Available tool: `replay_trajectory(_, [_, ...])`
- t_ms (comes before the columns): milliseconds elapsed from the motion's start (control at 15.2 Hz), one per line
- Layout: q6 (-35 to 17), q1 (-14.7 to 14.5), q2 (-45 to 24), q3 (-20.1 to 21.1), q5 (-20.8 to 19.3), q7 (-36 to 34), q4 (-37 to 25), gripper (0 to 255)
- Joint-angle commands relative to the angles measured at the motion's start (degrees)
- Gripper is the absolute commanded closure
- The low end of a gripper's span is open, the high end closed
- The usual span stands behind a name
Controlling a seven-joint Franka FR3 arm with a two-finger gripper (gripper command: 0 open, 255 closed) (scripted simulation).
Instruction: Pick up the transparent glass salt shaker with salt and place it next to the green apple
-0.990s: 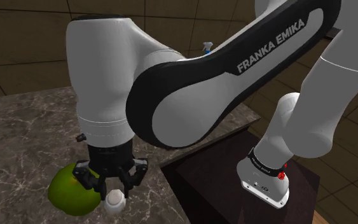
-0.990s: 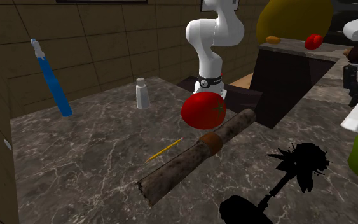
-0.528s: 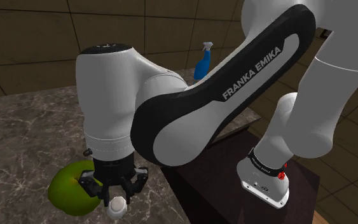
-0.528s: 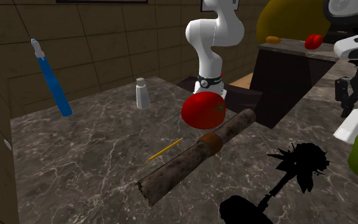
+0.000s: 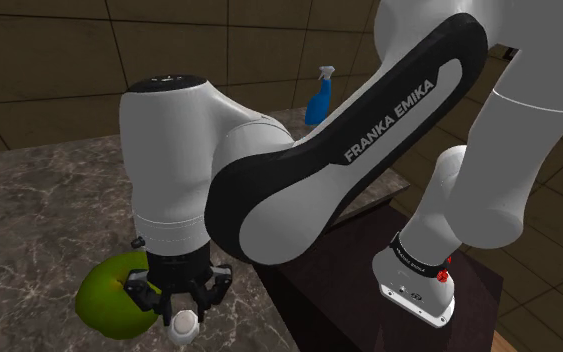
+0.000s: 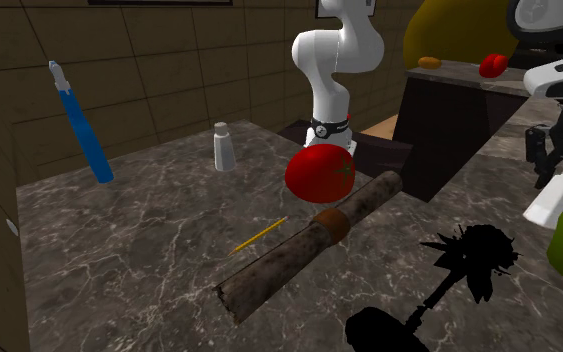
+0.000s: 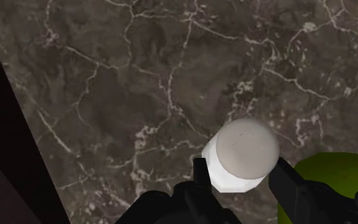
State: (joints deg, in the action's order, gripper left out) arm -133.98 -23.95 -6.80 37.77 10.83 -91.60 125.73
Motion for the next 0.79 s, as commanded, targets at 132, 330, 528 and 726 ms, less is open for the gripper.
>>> replay_trajectory(132, [0.0, 0.0, 0.0, 0.0, 0.0, 0.0, 0.0, 0])
replay_trajectory(330, [0.0, 0.0, 0.0, 0.0, 0.0, 0.0, 0.0, 0])
replay_trajectory(528, [5.8, 1.3, 4.2, -0.1, 2.5, 1.8, -2.0, 0])
replay_trajectory(726, [7.4, 1.5, 5.2, -0.3, 3.0, 2.2, -2.7, 0])
